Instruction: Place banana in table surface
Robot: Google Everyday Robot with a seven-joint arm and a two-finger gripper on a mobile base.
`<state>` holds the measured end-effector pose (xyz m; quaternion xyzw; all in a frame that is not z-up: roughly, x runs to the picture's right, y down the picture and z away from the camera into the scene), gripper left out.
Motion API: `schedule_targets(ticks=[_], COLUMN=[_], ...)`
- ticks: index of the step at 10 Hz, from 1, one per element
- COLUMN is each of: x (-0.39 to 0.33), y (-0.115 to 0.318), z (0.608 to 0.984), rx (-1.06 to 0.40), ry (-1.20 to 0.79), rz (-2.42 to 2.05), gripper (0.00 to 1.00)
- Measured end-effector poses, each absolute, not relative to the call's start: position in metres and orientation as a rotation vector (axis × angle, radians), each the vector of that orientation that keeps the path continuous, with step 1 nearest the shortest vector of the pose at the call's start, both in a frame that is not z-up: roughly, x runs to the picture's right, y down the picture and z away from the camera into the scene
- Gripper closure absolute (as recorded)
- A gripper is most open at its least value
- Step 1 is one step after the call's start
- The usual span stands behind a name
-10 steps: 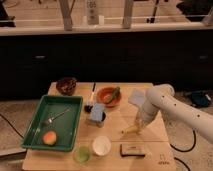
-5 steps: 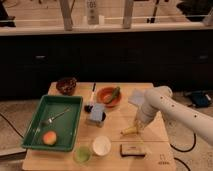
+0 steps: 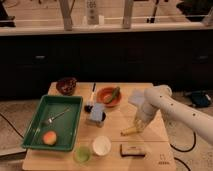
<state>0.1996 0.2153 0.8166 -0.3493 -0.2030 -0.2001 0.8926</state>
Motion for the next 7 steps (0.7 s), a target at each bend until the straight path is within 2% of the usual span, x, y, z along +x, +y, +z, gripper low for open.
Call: schedule_targets(ticks=[7], x=[0.207], y=[0.203], z=[0.823], rx=[-0.736], ry=[-0.455], rz=[-0.421], gripper=[0.2])
